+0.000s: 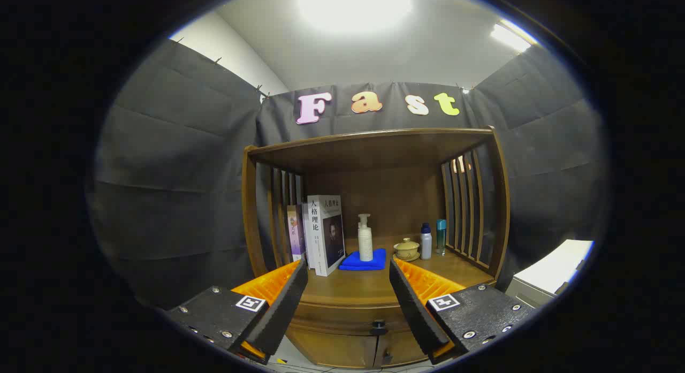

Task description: Pull open the drawer, take out the items inside it, and place them on the countertop above the cabinet.

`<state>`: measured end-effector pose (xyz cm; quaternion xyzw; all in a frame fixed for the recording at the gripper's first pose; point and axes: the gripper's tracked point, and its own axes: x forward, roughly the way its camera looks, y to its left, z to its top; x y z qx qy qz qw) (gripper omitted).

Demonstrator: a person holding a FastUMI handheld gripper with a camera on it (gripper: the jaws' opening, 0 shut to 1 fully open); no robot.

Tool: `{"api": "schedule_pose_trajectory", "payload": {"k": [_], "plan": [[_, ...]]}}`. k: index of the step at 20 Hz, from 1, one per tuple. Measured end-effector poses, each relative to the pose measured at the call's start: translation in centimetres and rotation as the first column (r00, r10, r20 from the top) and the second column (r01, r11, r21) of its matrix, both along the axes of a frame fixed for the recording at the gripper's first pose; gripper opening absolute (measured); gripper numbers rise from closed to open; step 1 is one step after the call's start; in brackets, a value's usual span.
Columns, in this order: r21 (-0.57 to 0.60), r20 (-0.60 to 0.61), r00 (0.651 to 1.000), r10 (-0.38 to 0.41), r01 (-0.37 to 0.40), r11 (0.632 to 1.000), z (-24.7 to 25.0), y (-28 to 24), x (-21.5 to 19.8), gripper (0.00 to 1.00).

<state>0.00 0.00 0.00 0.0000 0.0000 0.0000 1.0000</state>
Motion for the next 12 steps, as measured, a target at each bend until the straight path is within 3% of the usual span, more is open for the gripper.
{"api": "schedule_pose_trajectory", "payload": {"k": [12], "plan": [[0.017,0.018,1.0,-0.004,0.004,1.0,0.39,-0.11,0.08,0.95]]}}
